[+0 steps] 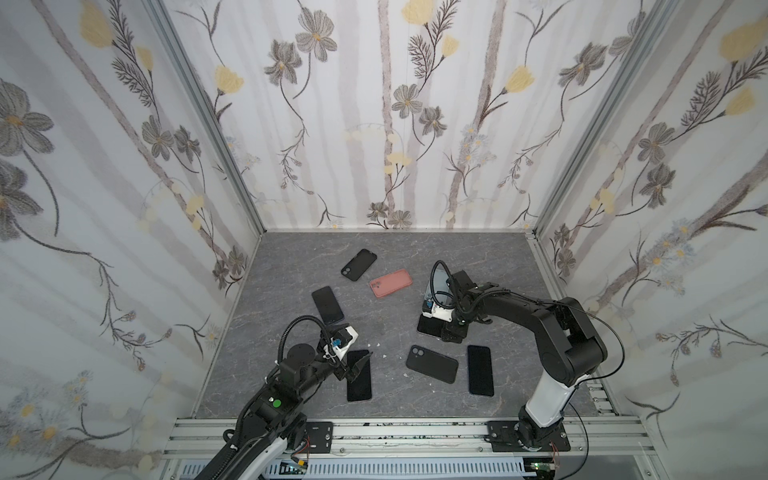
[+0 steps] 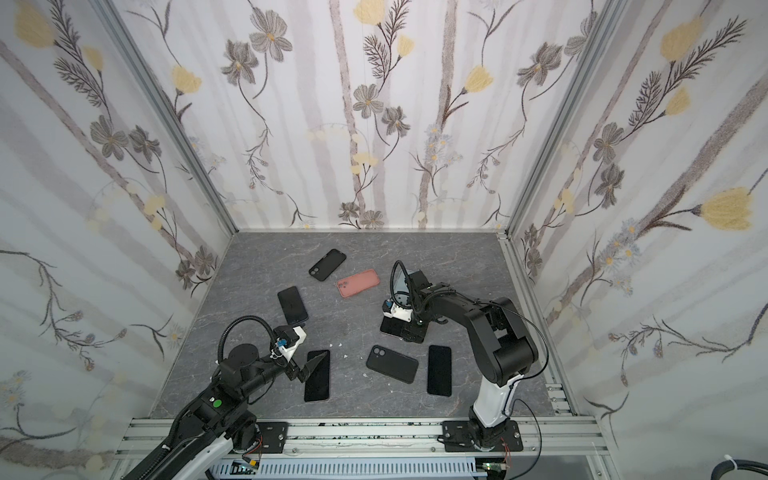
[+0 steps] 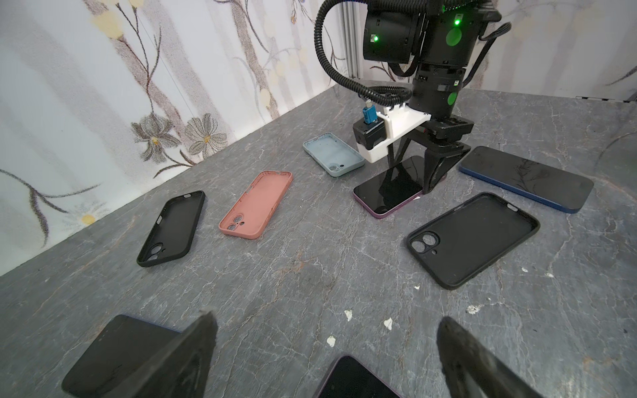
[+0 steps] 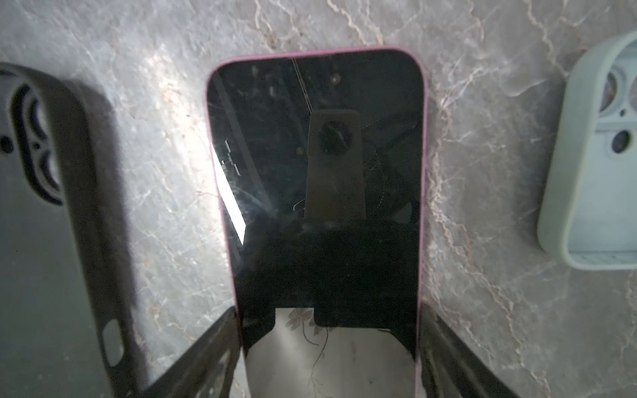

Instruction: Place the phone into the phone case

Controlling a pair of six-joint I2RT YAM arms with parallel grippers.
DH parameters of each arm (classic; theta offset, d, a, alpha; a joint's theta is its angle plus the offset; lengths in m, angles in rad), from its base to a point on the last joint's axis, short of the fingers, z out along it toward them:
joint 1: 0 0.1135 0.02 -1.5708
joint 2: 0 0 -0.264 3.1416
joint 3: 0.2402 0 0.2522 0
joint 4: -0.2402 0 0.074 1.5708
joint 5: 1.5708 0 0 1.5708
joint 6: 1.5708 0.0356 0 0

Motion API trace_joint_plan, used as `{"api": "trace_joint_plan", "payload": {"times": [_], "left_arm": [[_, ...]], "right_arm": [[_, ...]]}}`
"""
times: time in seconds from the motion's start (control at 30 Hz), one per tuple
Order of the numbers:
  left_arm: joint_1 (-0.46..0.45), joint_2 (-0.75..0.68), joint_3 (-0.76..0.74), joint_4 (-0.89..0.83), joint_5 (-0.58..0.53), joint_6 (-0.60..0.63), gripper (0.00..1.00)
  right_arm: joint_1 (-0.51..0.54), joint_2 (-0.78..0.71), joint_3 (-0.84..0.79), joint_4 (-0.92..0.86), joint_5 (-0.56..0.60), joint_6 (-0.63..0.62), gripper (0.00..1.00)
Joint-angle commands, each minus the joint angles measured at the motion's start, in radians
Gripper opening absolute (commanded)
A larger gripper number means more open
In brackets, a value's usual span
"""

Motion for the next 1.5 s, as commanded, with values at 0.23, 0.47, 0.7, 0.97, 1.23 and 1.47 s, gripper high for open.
{"api": "trace_joint_plan", "payload": {"times": [0.23, 0.47, 0.7, 0.97, 1.23, 1.47], "left_arm": [[0.0, 0.025, 0.031, 0.021, -0.033, -0.021, 1.0], [-0.002, 0.071, 0.053, 0.034, -0.022, -0.063, 1.0], [0.0, 0.091, 0.116, -0.005, -0.114, -0.142, 1.0], [0.0, 0.351, 0.351, -0.14, -0.258, -0.322, 1.0], [0.0, 0.581, 0.598, -0.224, -0.256, -0.544, 1.0], [0.006, 0.746, 0.734, -0.255, -0.108, -0.716, 0.98]], "right_arm": [[0.005, 0.019, 0.004, 0.029, 0.01, -0.014, 0.64], [0.023, -0.021, -0.01, 0.057, -0.025, -0.046, 0.61], [0.035, -0.041, -0.008, 0.063, -0.038, -0.048, 0.6], [0.034, -0.07, -0.01, 0.06, -0.061, -0.057, 0.6], [0.034, -0.141, -0.077, 0.14, -0.099, -0.061, 0.58], [0.027, -0.187, -0.108, 0.212, -0.125, -0.045, 0.56]]}}
